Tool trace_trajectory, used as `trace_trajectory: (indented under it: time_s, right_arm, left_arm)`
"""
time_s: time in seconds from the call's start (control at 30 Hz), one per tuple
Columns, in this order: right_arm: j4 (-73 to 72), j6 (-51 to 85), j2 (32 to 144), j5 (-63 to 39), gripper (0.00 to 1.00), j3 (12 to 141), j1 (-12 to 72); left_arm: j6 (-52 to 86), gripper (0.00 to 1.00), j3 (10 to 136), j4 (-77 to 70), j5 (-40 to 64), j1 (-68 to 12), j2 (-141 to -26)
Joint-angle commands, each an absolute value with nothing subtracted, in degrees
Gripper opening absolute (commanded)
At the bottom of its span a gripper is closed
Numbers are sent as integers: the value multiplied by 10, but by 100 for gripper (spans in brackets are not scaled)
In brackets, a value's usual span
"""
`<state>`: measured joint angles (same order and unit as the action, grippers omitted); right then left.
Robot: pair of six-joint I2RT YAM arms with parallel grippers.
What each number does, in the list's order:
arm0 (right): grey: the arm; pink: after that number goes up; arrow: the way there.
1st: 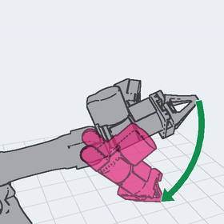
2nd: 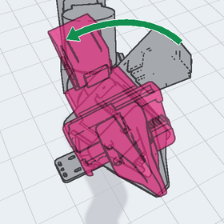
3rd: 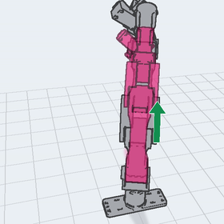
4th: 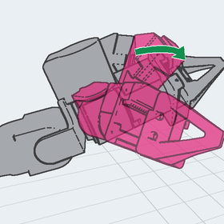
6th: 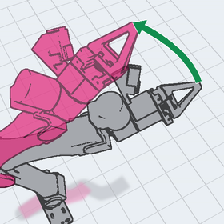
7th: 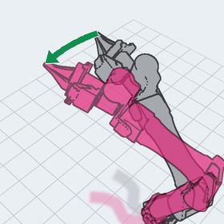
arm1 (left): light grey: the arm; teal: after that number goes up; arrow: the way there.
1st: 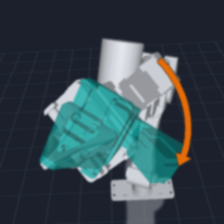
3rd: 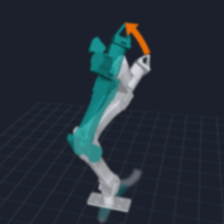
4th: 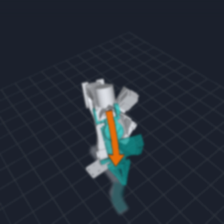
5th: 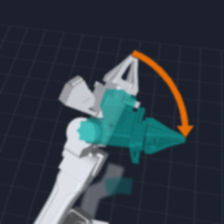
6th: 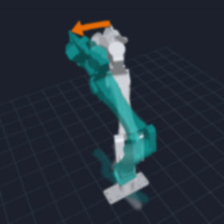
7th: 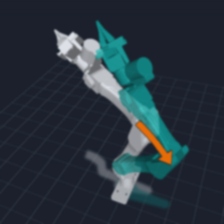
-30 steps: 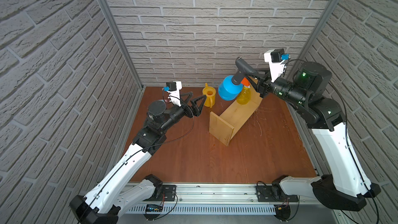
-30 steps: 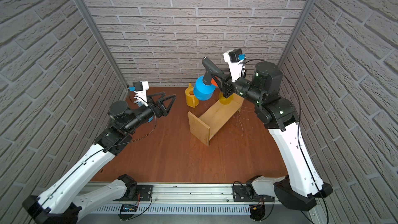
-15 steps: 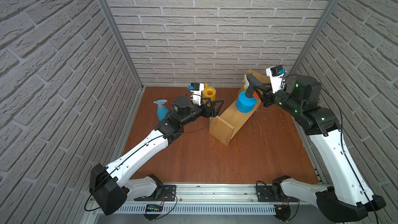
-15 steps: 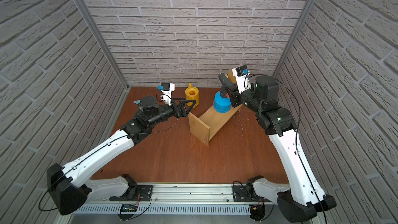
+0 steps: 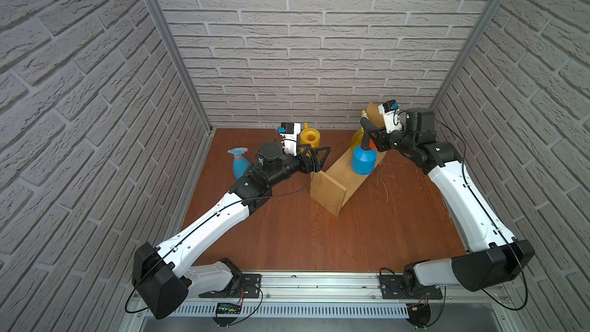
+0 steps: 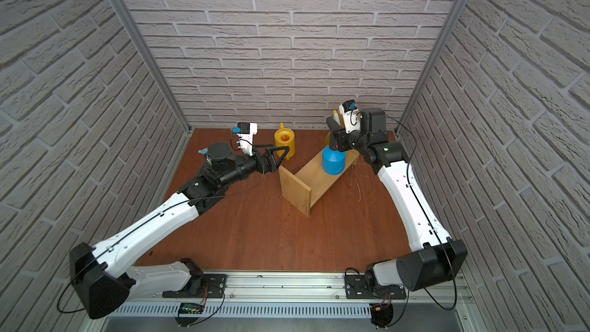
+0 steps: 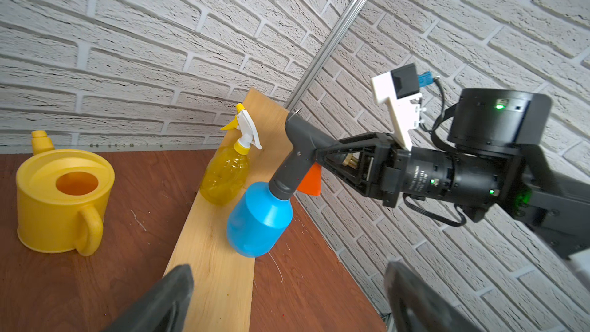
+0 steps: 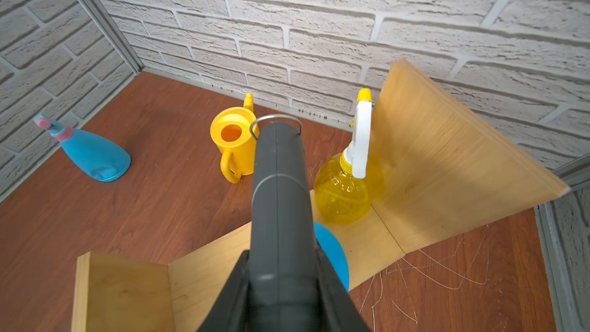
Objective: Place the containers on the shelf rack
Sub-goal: 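Place the container on the shelf.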
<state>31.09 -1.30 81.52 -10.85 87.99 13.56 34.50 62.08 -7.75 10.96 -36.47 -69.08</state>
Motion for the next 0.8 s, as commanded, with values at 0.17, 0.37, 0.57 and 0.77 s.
trace_trajectory:
  time_s: [0.17, 0.37, 0.57, 0.77]
  right_arm:
    - [236, -8, 836, -102, 3, 888, 123]
    - [227, -11, 857, -101, 4, 892, 114]
    - [228, -11, 868, -104, 4, 889, 107]
    - [232, -15, 869, -102, 4, 878, 95]
  left_arm:
    - [338, 98, 592, -99, 82, -366, -657]
    - [337, 98, 593, -98, 82, -366, -658]
    - [335, 98, 593, -97, 79, -366, -658]
    - [335, 98, 593, -98, 80, -366, -660]
